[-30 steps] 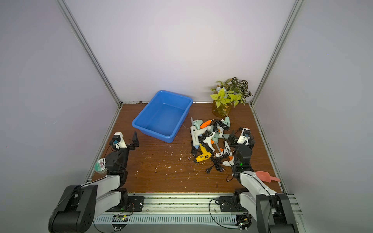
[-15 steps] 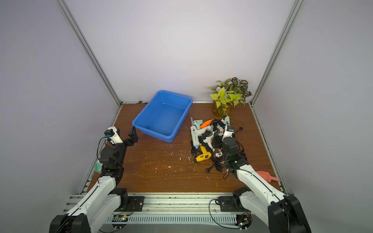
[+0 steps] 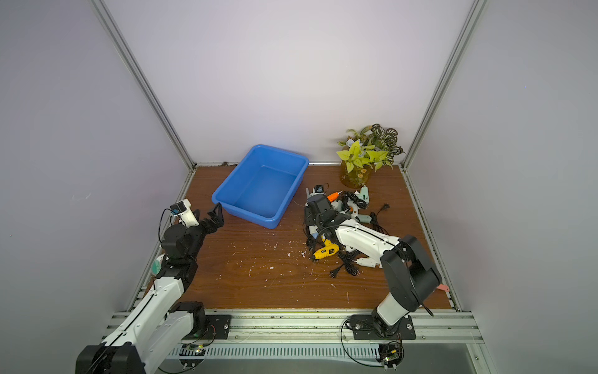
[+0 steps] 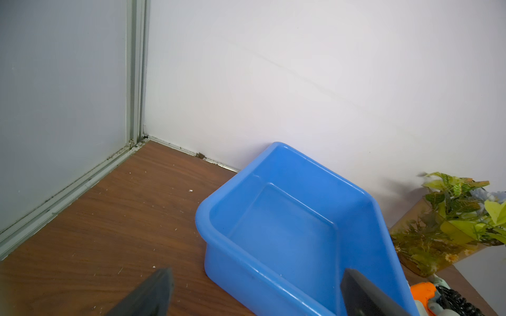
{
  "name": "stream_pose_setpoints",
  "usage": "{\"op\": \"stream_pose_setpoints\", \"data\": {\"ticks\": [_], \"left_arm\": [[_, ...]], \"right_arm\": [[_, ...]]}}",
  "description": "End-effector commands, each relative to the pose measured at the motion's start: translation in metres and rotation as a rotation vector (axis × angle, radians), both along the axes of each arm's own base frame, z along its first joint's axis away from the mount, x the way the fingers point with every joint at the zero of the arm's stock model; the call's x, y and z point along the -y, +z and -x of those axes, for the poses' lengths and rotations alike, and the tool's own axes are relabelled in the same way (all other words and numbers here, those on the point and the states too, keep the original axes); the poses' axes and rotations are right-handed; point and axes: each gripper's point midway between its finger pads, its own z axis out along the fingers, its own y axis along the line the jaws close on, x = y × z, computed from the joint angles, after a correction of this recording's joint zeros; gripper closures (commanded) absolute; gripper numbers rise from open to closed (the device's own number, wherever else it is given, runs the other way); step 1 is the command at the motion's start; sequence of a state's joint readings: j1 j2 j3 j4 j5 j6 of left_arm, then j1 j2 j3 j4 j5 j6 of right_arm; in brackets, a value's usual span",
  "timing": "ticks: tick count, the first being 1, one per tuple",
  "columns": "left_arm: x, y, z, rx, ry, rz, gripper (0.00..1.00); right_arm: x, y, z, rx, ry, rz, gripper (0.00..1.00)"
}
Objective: Put the hot melt glue gun into the storage box
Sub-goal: Pick up the hot melt adhesive gun from the center of the board.
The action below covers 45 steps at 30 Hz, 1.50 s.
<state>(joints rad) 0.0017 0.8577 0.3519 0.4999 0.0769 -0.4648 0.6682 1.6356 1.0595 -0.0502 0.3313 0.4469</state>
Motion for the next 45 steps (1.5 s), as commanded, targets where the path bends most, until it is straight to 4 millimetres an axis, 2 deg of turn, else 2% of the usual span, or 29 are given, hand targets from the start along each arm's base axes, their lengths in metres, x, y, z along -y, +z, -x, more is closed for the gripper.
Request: {"op": "stream_pose_setpoints", "data": {"ticks": [1, 7, 13, 20, 26, 35, 38, 41, 43, 45], "left_arm": [[0.006, 0.0, -0.003, -0.031, -0.02, 0.024, 0.0], [0.003, -0.006, -0.002, -0.04, -0.007, 0.021, 0.0], [0.004, -0.008, -0.002, -0.049, -0.011, 0.018, 0.0], [0.004, -0.006, -0.002, -0.041, -0.01, 0.024, 0.0], [0.005, -0.005, -0.002, -0.037, -0.015, 0.03, 0.0], [0.007, -0.003, -0.002, -0.034, -0.026, 0.039, 0.0], [0.007, -0.004, -0.003, -0.037, -0.026, 0.04, 0.0], [0.007, -0.005, -0.003, -0.038, -0.025, 0.048, 0.0], [0.007, -0.007, -0.004, -0.048, -0.022, 0.065, 0.0], [0.006, -0.007, -0.005, -0.068, -0.014, 0.089, 0.0]], "right_arm": [[-0.004, -0.012, 0.002, -0.085, 0.0, 0.041, 0.4], [-0.01, -0.041, -0.001, -0.176, 0.006, 0.098, 0.47], [0.004, -0.055, -0.002, -0.214, -0.072, 0.169, 0.49], [0.017, -0.064, 0.011, -0.241, -0.119, 0.179, 0.52], [0.016, -0.077, 0.027, -0.264, -0.098, 0.143, 0.52], [0.026, -0.094, 0.037, -0.29, -0.13, 0.205, 0.4], [0.031, -0.096, 0.037, -0.28, -0.146, 0.229, 0.39], [0.031, -0.097, 0.036, -0.263, -0.139, 0.226, 0.47], [0.025, -0.092, 0.034, -0.242, -0.116, 0.206, 0.65], [0.015, -0.079, 0.031, -0.199, -0.074, 0.178, 0.76]]}}
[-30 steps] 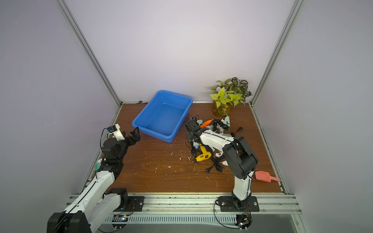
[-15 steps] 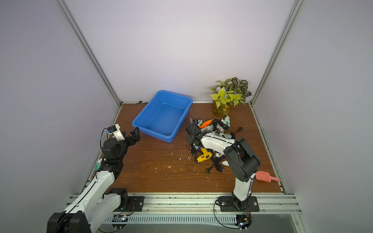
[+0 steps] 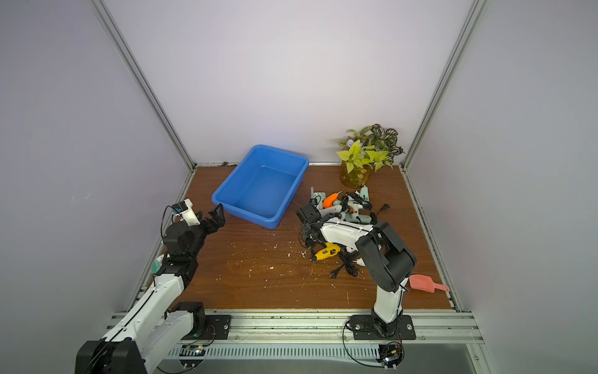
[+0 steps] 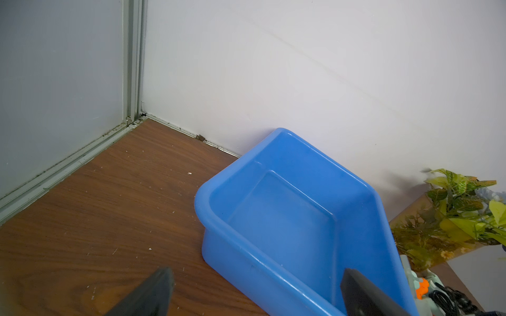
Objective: Put the hot melt glue gun into the storage box
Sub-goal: Pick up the hot melt adhesive gun from the center of the board.
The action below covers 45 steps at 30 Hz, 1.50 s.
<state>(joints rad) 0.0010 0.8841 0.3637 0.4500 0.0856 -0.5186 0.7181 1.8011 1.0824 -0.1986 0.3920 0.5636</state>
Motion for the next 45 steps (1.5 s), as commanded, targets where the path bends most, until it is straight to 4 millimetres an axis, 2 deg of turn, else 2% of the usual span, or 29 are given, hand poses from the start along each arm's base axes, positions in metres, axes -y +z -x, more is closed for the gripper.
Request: {"op": "stream_pose_setpoints", "data": {"ticks": [1, 6, 9, 11, 14, 21, 25, 29, 36, 39, 43, 45], "left_arm": [[0.004, 0.007, -0.004, -0.018, -0.009, 0.05, 0.0], [0.017, 0.019, -0.009, -0.035, -0.073, 0.093, 0.0], [0.027, 0.025, -0.011, -0.041, -0.116, 0.161, 0.0], [0.04, 0.03, -0.012, -0.046, -0.167, 0.192, 0.0], [0.07, 0.037, -0.014, -0.051, -0.273, 0.222, 0.0], [0.165, 0.067, -0.005, 0.014, -0.586, 0.247, 0.0], [0.214, 0.085, 0.006, 0.048, -0.737, 0.212, 0.0], [0.247, 0.093, 0.015, 0.064, -0.848, 0.192, 0.0], [0.281, 0.088, 0.026, 0.039, -1.011, 0.209, 0.0], [0.287, 0.084, 0.026, 0.028, -1.039, 0.223, 0.01], [0.294, 0.08, 0.026, 0.016, -1.076, 0.249, 0.07], [0.298, 0.08, 0.029, 0.018, -1.108, 0.267, 0.15]], "right_arm": [[0.004, 0.01, 0.005, 0.037, 0.03, 0.016, 0.81], [-0.02, 0.07, 0.009, 0.228, 0.168, -0.16, 1.0], [-0.025, 0.109, 0.015, 0.354, 0.228, -0.266, 1.0], [-0.029, 0.133, 0.021, 0.429, 0.277, -0.327, 1.0], [-0.033, 0.163, 0.029, 0.531, 0.338, -0.394, 1.0], [-0.05, 0.213, 0.051, 0.7, 0.493, -0.532, 1.0], [-0.061, 0.224, 0.056, 0.722, 0.538, -0.566, 1.0], [-0.071, 0.228, 0.062, 0.734, 0.57, -0.58, 1.0], [-0.081, 0.235, 0.066, 0.748, 0.597, -0.572, 1.0], [-0.085, 0.238, 0.068, 0.753, 0.61, -0.576, 1.0], [-0.09, 0.238, 0.07, 0.753, 0.621, -0.577, 1.0], [-0.091, 0.238, 0.07, 0.753, 0.619, -0.57, 1.0]]}}
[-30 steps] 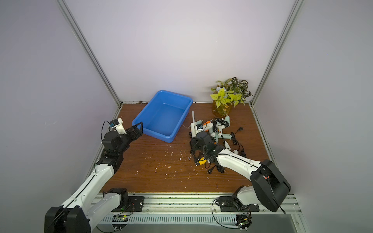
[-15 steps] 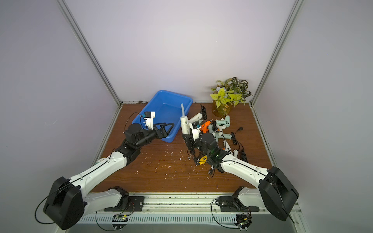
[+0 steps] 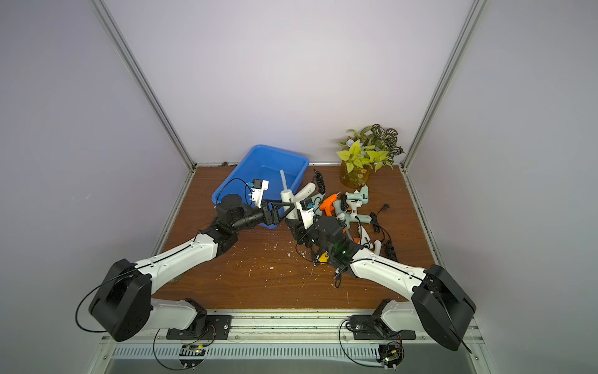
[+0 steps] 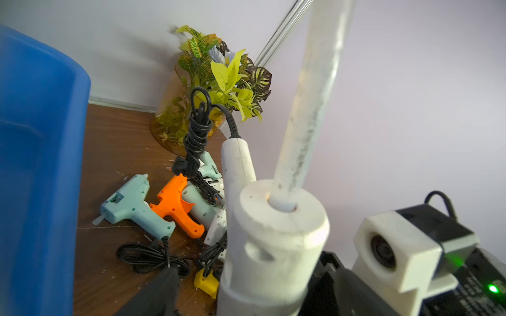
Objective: Put the hot melt glue gun into the storage box
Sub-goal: Pick up the hot melt adhesive gun from the center of the board, then place the hot melt adhesive gun in the storage box.
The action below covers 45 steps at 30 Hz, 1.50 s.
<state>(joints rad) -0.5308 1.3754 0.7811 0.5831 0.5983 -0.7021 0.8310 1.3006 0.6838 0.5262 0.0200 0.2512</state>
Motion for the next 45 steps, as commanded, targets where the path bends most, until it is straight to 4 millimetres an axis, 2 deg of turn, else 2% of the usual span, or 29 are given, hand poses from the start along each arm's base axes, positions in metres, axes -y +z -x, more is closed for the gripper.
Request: {"op": "stream_pose_setpoints", "data": {"ticks": [1, 5, 9, 10, 14, 15, 19, 21, 25, 27, 33, 36, 38, 41, 45], "left_arm": [[0.014, 0.026, 0.011, 0.06, -0.093, 0.073, 0.18], [0.016, 0.024, 0.011, 0.049, -0.106, 0.084, 0.37], [0.015, 0.024, 0.011, 0.05, -0.096, 0.081, 0.66], [0.014, 0.025, 0.01, 0.054, -0.091, 0.081, 0.73], [0.008, 0.033, 0.006, 0.079, -0.039, 0.068, 0.98], [0.006, 0.039, 0.003, 0.093, -0.021, 0.063, 1.0], [-0.003, 0.07, -0.002, 0.171, 0.016, 0.076, 1.0], [-0.011, 0.094, -0.001, 0.219, 0.021, 0.11, 1.0], [-0.031, 0.133, 0.002, 0.301, 0.062, 0.157, 1.0], [-0.05, 0.149, -0.001, 0.325, 0.106, 0.16, 1.0], [-0.116, 0.172, -0.02, 0.343, 0.297, 0.135, 1.0], [-0.138, 0.174, -0.037, 0.336, 0.357, 0.122, 1.0], [-0.146, 0.171, -0.052, 0.321, 0.375, 0.118, 1.0], [-0.151, 0.162, -0.078, 0.291, 0.385, 0.115, 1.0], [-0.146, 0.138, -0.114, 0.217, 0.374, 0.112, 1.0]], "right_arm": [[-0.009, 0.068, -0.004, 0.161, 0.006, -0.12, 1.0], [-0.011, 0.068, -0.005, 0.161, 0.003, -0.115, 1.0], [-0.009, 0.069, -0.004, 0.162, -0.005, -0.11, 1.0], [-0.008, 0.068, -0.004, 0.161, -0.008, -0.104, 0.97], [0.003, 0.068, -0.004, 0.167, -0.049, -0.081, 0.59], [0.008, 0.068, -0.004, 0.168, -0.069, -0.076, 0.49], [0.033, 0.074, 0.0, 0.19, -0.149, -0.06, 0.21], [0.051, 0.082, 0.005, 0.208, -0.197, -0.073, 0.01], [0.085, 0.09, 0.014, 0.229, -0.294, -0.103, 0.01], [0.104, 0.091, 0.016, 0.224, -0.361, -0.115, 0.0], [0.135, 0.083, 0.02, 0.189, -0.478, -0.107, 0.0], [0.142, 0.076, 0.017, 0.182, -0.528, -0.09, 0.0], [0.144, 0.075, 0.014, 0.176, -0.551, -0.073, 0.0], [0.146, 0.073, 0.009, 0.159, -0.585, -0.044, 0.0], [0.152, 0.067, 0.003, 0.118, -0.649, -0.02, 0.01]]}}
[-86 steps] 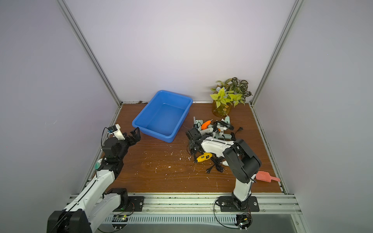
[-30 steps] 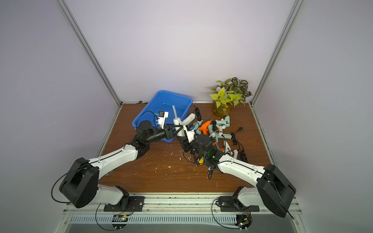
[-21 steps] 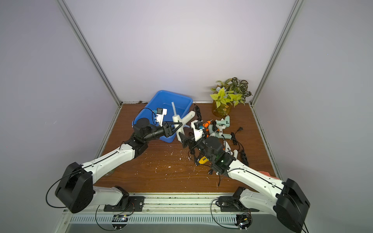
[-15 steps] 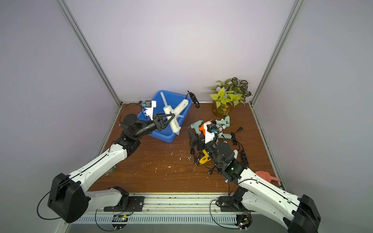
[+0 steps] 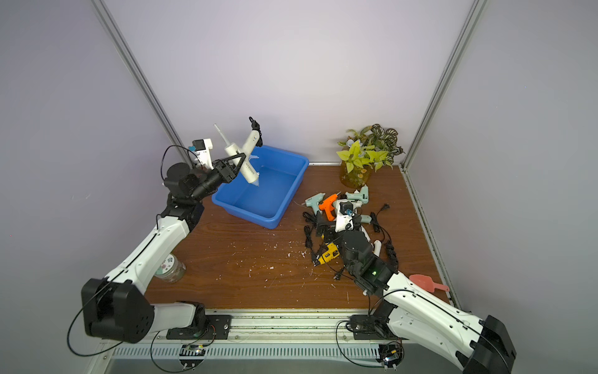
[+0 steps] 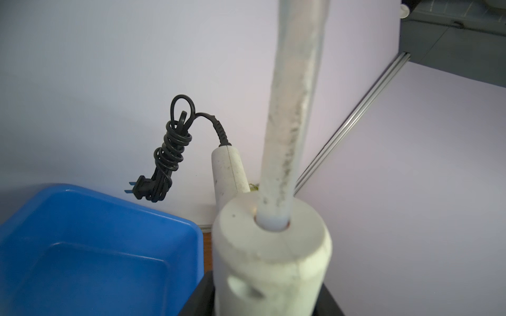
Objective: Put the hot melt glue gun into the storage box
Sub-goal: Place the hot melt adhesive gun in the storage box.
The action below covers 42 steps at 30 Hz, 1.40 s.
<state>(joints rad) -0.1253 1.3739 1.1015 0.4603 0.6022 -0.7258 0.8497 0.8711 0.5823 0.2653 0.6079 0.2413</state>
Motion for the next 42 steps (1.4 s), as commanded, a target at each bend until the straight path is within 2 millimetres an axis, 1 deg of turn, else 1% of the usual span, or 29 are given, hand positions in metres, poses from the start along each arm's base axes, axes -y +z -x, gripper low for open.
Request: {"op": "stream_pose_setpoints", "data": {"ticks": [1, 2, 7, 11, 14, 15, 17, 20, 24, 26, 28, 31, 33, 35, 36, 38, 42], "left_arm": [[0.004, 0.004, -0.02, 0.026, -0.034, 0.03, 1.0], [0.005, -0.004, -0.028, 0.0, -0.039, 0.037, 1.0], [0.013, -0.061, -0.065, -0.125, -0.049, 0.03, 1.0], [0.017, -0.115, -0.095, -0.233, -0.041, -0.002, 0.99], [0.02, -0.151, -0.111, -0.302, -0.051, -0.002, 0.97], [0.02, -0.162, -0.115, -0.321, -0.047, -0.002, 0.96], [0.015, -0.188, -0.126, -0.377, -0.005, -0.013, 0.88], [0.01, -0.22, -0.138, -0.448, 0.041, -0.044, 0.8], [-0.001, -0.257, -0.151, -0.53, 0.117, -0.099, 0.73], [-0.007, -0.27, -0.154, -0.558, 0.154, -0.131, 0.66], [-0.012, -0.277, -0.155, -0.573, 0.183, -0.158, 0.58], [-0.023, -0.283, -0.154, -0.593, 0.247, -0.208, 0.37], [-0.031, -0.281, -0.152, -0.595, 0.289, -0.24, 0.23], [-0.037, -0.272, -0.15, -0.584, 0.319, -0.261, 0.07], [-0.039, -0.266, -0.148, -0.576, 0.334, -0.269, 0.01], [-0.044, -0.248, -0.145, -0.55, 0.36, -0.278, 0.0], [-0.056, -0.214, -0.135, -0.512, 0.419, -0.287, 0.0]], "right_arm": [[0.014, 0.017, -0.005, -0.001, -0.104, -0.052, 0.0], [0.016, 0.015, -0.006, -0.012, -0.119, -0.051, 0.01], [0.024, 0.006, -0.009, -0.054, -0.178, -0.034, 0.0], [0.026, 0.003, -0.011, -0.077, -0.206, -0.02, 0.0], [0.034, -0.001, -0.012, -0.101, -0.262, -0.019, 0.0], [0.037, -0.003, -0.013, -0.112, -0.28, -0.018, 0.0], [0.043, -0.008, -0.013, -0.139, -0.319, -0.012, 0.01], [0.047, -0.018, -0.017, -0.182, -0.344, 0.0, 0.0], [0.051, -0.035, -0.027, -0.259, -0.354, 0.008, 0.0], [0.053, -0.047, -0.031, -0.307, -0.355, 0.015, 0.0], [0.055, -0.059, -0.036, -0.351, -0.359, 0.016, 0.01], [0.056, -0.08, -0.043, -0.426, -0.346, 0.008, 0.02], [0.055, -0.093, -0.047, -0.473, -0.326, 0.001, 0.05], [0.053, -0.103, -0.05, -0.506, -0.306, -0.004, 0.09], [0.051, -0.106, -0.051, -0.514, -0.299, -0.007, 0.11], [0.05, -0.113, -0.053, -0.531, -0.289, -0.007, 0.13], [0.051, -0.118, -0.055, -0.547, -0.288, -0.007, 0.14]]}}
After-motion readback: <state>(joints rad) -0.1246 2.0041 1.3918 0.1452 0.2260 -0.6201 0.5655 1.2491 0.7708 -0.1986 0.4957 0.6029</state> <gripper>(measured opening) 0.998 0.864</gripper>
